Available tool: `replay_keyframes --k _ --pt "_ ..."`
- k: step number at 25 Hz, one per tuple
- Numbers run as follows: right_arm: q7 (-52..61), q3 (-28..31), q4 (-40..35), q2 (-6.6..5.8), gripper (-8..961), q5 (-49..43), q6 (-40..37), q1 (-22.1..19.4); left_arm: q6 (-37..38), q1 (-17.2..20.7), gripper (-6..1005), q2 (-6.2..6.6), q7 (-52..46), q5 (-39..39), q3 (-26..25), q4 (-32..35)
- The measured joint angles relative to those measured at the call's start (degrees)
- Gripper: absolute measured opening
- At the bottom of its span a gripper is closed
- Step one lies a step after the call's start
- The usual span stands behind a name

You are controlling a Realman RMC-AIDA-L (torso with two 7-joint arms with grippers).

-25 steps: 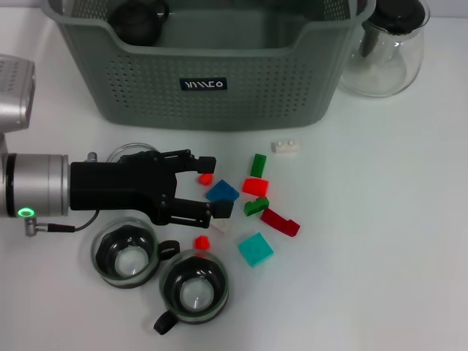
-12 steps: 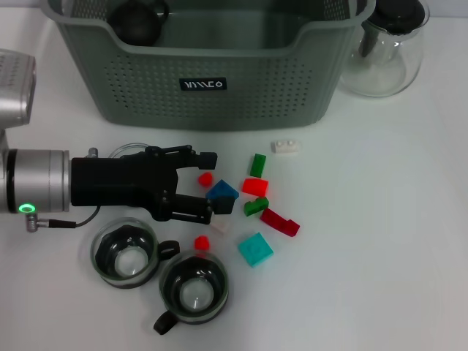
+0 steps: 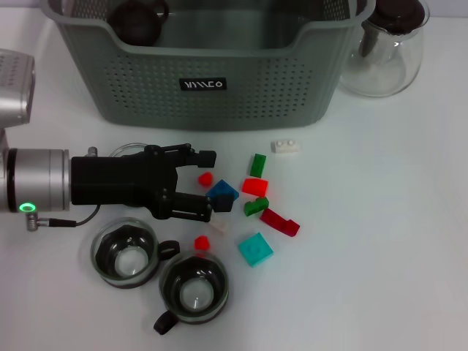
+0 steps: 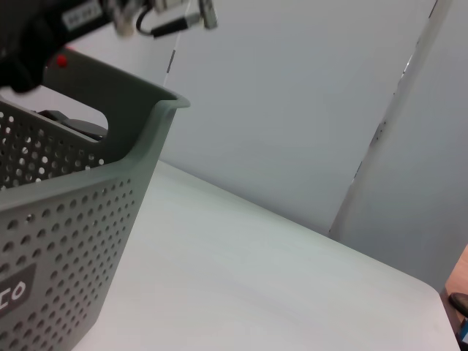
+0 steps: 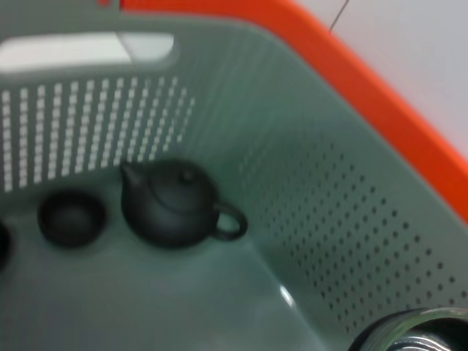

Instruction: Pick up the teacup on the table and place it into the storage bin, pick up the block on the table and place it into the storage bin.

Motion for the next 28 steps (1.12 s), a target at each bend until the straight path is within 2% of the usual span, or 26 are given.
replay_keyframes --k 12,24,28 --pt "-0.2 -3.3 3.7 0.21 58 -0.7 2.6 -0.4 0.0 0.0 934 -0.09 0.0 0.0 0.0 0.0" --pt "0.7 -6.4 3.3 0.28 58 -0.6 2.1 -1.1 0.0 0.3 934 -0.28 0.0 0.0 0.0 0.0" --pt "1.0 -6.4 2.9 0.29 108 -0.6 1.9 -1.1 0.0 0.4 934 -0.28 0.0 0.0 0.0 0.0"
